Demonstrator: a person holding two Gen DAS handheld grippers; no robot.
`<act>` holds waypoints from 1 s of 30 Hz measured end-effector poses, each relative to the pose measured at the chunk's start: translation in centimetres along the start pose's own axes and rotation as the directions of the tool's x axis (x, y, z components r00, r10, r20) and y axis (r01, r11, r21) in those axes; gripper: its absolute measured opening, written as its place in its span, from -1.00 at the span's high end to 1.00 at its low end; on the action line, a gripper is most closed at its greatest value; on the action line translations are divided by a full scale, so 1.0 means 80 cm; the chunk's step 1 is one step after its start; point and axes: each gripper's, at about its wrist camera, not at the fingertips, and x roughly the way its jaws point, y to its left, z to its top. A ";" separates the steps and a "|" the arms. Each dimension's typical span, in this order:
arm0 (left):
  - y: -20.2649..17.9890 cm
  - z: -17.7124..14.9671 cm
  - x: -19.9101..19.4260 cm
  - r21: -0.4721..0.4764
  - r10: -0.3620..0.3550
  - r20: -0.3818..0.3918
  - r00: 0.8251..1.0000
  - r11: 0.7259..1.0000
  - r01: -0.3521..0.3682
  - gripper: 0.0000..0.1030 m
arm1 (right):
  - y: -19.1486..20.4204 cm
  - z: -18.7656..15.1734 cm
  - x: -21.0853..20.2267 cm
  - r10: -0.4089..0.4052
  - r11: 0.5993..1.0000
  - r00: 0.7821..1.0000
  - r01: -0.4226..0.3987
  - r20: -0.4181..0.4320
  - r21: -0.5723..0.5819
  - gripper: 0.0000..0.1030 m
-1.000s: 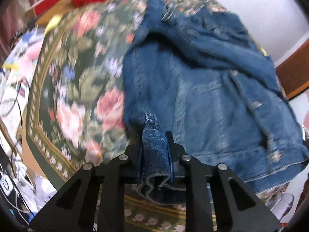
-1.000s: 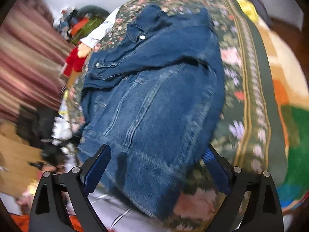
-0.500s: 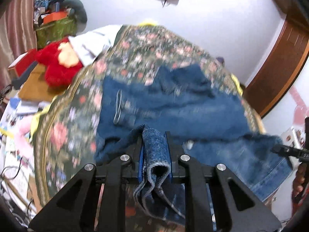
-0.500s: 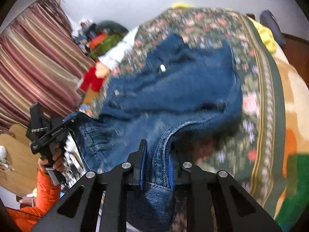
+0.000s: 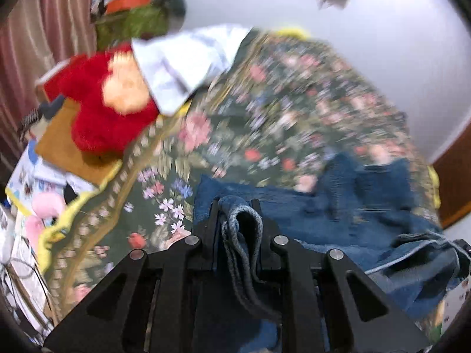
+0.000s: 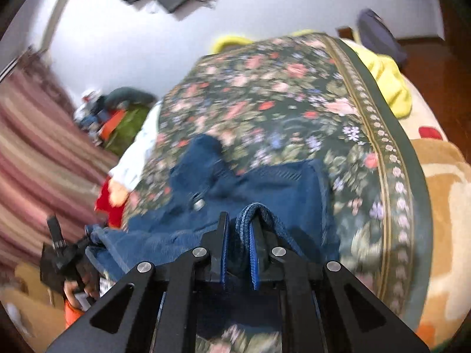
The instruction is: Fold large clothes
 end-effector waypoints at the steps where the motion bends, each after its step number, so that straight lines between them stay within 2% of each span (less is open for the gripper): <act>1: 0.001 -0.003 0.027 -0.004 0.037 -0.036 0.999 0.999 -0.037 0.65 | -0.012 0.010 0.014 -0.056 0.998 0.998 0.056 0.014 0.005 0.81; 2: 0.002 -0.006 0.042 -0.003 0.053 -0.055 0.997 0.999 -0.053 0.64 | -0.023 0.017 0.022 -0.163 0.987 0.985 0.163 0.053 -0.002 0.81; 3: 0.001 -0.011 0.061 0.003 0.076 -0.079 0.994 0.997 -0.076 0.64 | -0.037 0.025 0.030 -0.225 0.974 0.972 0.225 0.061 -0.001 0.81; 4: -0.001 -0.016 0.069 0.025 0.101 -0.066 0.993 0.995 -0.100 0.62 | -0.053 0.030 0.037 -0.245 0.970 0.969 0.244 0.040 0.016 0.81; 6: -0.020 -0.024 0.067 0.129 0.156 -0.013 0.988 0.980 -0.153 0.59 | -0.086 0.031 0.037 -0.213 0.973 0.977 0.213 -0.007 0.085 0.81; 9: -0.036 -0.032 0.055 0.238 0.193 0.012 0.981 0.952 -0.190 0.47 | -0.100 0.023 0.019 -0.211 0.975 0.977 0.213 -0.037 0.063 0.81; 13: -0.036 -0.026 0.006 0.249 0.131 0.030 0.991 0.959 -0.134 0.23 | -0.074 0.000 -0.012 -0.204 0.977 0.978 0.201 -0.039 -0.064 0.80; 14: -0.037 -0.024 -0.011 0.249 0.114 0.052 0.992 0.961 -0.124 0.07 | -0.059 -0.007 -0.020 -0.193 0.976 0.980 0.188 -0.040 -0.111 0.80; 15: -0.037 -0.022 -0.031 0.247 0.104 0.083 0.991 0.961 -0.122 -0.17 | -0.047 -0.013 -0.024 -0.183 0.974 0.982 0.175 -0.043 -0.145 0.80; 17: -0.036 -0.018 -0.065 0.232 0.089 0.135 0.987 0.965 -0.118 -0.42 | -0.018 -0.024 -0.029 -0.157 0.967 0.986 0.142 -0.058 -0.213 0.80; 19: -0.037 -0.017 -0.094 0.222 0.048 0.164 0.985 0.971 -0.085 -0.45 | 0.013 -0.033 -0.024 -0.123 0.958 0.989 0.096 -0.087 -0.271 0.80; 22: -0.050 -0.023 -0.105 0.251 -0.003 0.137 0.991 0.967 -0.032 -0.53 | 0.055 -0.049 -0.005 -0.083 0.941 0.986 0.031 -0.142 -0.337 0.80; 24: -0.065 -0.035 -0.093 0.312 -0.030 0.092 0.995 0.950 -0.001 -0.60 | 0.083 -0.060 0.018 -0.082 0.921 0.979 0.003 -0.184 -0.390 0.80; 27: -0.095 -0.058 -0.053 0.435 -0.034 0.012 0.999 0.900 0.025 -0.60 | 0.115 -0.072 0.061 -0.094 0.890 0.964 -0.031 -0.248 -0.455 0.80; 29: -0.112 -0.074 -0.020 0.503 0.007 -0.032 0.999 0.864 0.010 -0.60 | 0.129 -0.075 0.092 -0.110 0.874 0.948 -0.050 -0.297 -0.484 0.80; 30: -0.120 -0.081 0.007 0.544 0.060 -0.053 0.997 0.839 -0.022 -0.60 | 0.131 -0.074 0.107 -0.126 0.870 0.940 -0.050 -0.318 -0.490 0.80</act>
